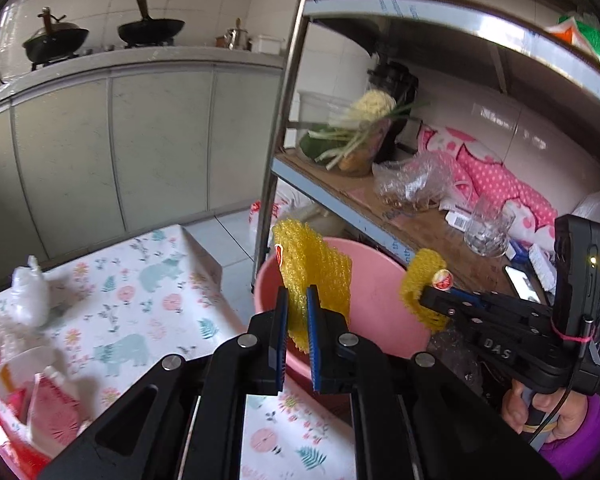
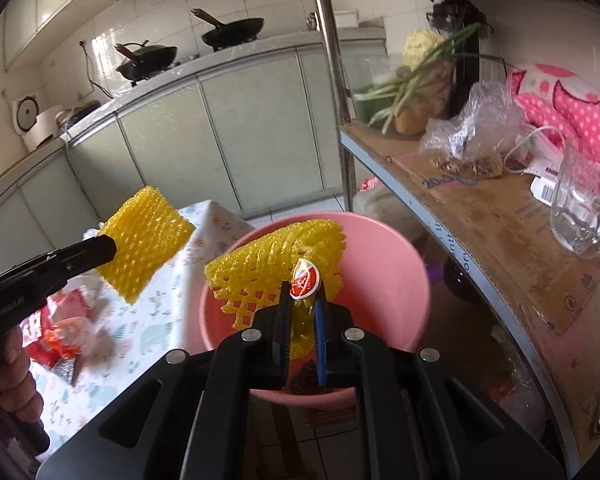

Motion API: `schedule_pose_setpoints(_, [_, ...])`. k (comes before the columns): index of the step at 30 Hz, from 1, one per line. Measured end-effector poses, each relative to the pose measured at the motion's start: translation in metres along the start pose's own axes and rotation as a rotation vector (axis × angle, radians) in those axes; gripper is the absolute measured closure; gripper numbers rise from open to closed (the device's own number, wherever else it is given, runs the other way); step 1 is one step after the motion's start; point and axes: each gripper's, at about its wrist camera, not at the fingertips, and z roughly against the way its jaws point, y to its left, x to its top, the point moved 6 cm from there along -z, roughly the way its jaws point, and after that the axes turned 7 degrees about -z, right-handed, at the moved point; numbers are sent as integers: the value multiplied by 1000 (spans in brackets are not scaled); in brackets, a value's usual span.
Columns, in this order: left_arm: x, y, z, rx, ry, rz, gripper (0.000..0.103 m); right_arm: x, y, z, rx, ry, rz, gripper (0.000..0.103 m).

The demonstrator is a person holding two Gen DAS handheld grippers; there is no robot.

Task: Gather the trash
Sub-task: 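Carry both yellow foam nets over the pink bucket with both grippers, then open both grippers to drop the foam nets into the bucket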

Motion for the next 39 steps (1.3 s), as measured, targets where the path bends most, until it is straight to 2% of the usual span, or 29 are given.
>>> schedule_pose_setpoints(15, [-13, -19, -77, -46, 111, -10, 95, -13, -22, -52, -60, 89, -10, 92])
schedule_pose_setpoints(18, [-15, -20, -84, -50, 120, -9, 94, -14, -26, -58, -82, 98, -12, 88])
schedule_pose_setpoints(21, [-15, -20, -87, -49, 117, -10, 93, -14, -28, -60, -79, 102, -23, 77])
schedule_pose_setpoints(23, [-15, -20, -90, -51, 124, -4, 86, -14, -28, -60, -73, 101, -24, 69])
schedule_pose_setpoints(28, [-13, -21, -91, -45, 132, 5, 67, -12, -30, -59, -88, 97, -21, 63])
schedule_pose_setpoints(32, [-9, -21, -86, -45, 119, 7, 62, -10, -29, -55, -88, 88, -19, 62])
schedule_pose_setpoints(39, [-1, -23, -66, -37, 88, 0, 61, -6, -21, -38, -76, 66, -17, 62])
